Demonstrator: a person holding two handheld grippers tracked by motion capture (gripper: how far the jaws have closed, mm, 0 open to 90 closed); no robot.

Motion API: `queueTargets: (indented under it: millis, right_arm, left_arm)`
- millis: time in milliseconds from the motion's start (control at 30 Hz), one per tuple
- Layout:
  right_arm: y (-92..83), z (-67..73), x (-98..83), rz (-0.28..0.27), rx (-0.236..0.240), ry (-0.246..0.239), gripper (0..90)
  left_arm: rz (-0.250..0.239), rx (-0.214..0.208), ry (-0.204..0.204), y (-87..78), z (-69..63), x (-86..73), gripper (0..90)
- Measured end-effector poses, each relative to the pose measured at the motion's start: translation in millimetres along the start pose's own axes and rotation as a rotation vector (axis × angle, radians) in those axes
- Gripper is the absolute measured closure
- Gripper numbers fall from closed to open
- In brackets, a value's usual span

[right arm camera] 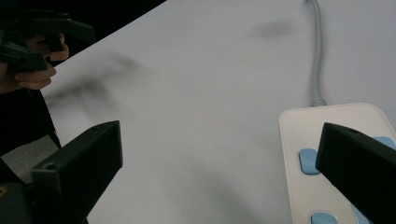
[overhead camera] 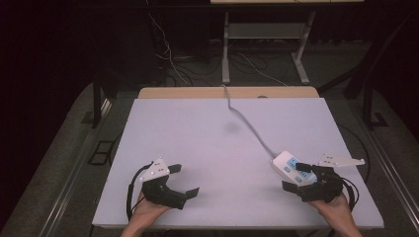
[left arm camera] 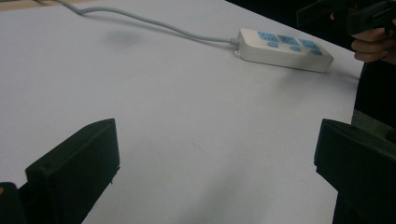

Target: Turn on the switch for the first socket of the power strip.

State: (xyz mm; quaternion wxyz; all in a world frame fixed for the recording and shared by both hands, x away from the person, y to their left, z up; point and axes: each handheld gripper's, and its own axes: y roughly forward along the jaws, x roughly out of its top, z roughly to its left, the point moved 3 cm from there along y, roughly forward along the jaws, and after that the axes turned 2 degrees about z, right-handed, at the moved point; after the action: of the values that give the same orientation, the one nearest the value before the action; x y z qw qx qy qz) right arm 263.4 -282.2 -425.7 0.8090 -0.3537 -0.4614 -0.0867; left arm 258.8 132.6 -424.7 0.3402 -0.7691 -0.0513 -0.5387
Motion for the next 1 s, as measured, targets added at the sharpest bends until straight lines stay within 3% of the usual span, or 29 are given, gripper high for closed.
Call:
queueTargets:
  millis: [567, 1000]
  right_arm:
    - [-0.7, -0.2, 0.2, 0.011, 0.008, 0.003, 0.2]
    - [-4.6, -0.7, 5.2, 0.009, -0.014, 0.000, 0.2]
  left_arm:
    - [-0.004, -0.002, -0.005, -1.9, 3.4, -0.7, 0.0]
    - [0.001, 0.019, -0.019, -3.8, 4.1, -4.7, 0.0]
